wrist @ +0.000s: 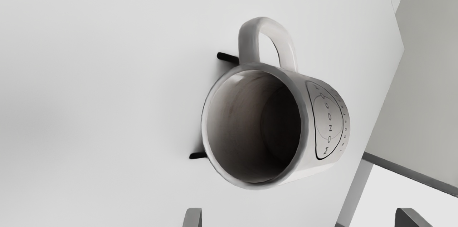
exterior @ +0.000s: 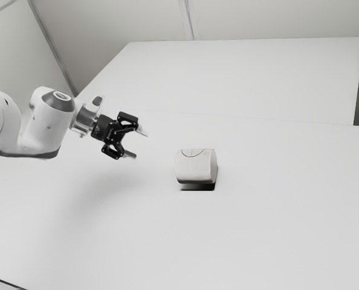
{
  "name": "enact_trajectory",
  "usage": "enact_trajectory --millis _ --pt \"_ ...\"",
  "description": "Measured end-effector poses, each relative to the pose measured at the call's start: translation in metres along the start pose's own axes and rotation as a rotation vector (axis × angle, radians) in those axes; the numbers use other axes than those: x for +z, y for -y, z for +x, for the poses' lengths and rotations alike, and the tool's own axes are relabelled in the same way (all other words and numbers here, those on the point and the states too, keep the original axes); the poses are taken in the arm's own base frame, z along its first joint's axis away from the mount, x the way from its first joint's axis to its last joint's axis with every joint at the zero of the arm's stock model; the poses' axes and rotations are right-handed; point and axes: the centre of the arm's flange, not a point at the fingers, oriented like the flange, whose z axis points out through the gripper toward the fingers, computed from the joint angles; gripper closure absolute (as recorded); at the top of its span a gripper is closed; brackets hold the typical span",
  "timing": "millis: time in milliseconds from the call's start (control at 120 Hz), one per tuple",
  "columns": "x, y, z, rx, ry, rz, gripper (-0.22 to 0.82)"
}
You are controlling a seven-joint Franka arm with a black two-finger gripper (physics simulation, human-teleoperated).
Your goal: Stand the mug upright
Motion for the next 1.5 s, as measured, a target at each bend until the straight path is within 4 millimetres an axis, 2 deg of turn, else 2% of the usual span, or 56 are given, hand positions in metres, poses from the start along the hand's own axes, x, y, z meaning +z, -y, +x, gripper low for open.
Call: enact_trajectory --millis 150,308,558,692,808,1042,1092,1208,1292,1342,1500 --pt "0.031 0.029 0.010 0.006 -0.050 -0.175 0.02" --pt "0.063 0.041 0.008 0.062 -0.074 -0.270 0.02" --pt "0.099 0.020 -0.008 0.251 -0.068 -0.305 0.02" --pt "0.122 0.022 -0.013 0.318 -0.054 -0.290 0.02" --pt "0.129 0.024 -0.012 0.363 -0.064 -0.282 0.02" --pt "0.145 0.013 -0.019 0.441 -0.073 -0.306 0.02" --pt "0.146 0.011 -0.019 0.453 -0.078 -0.312 0.09" --pt "0.145 0.008 -0.020 0.476 -0.093 -0.322 0.39" --pt "0.145 0.004 -0.021 0.491 -0.101 -0.333 0.54" --pt "0.145 0.003 -0.021 0.498 -0.106 -0.338 0.60" --pt "0.143 -0.002 -0.021 0.520 -0.123 -0.351 0.69"
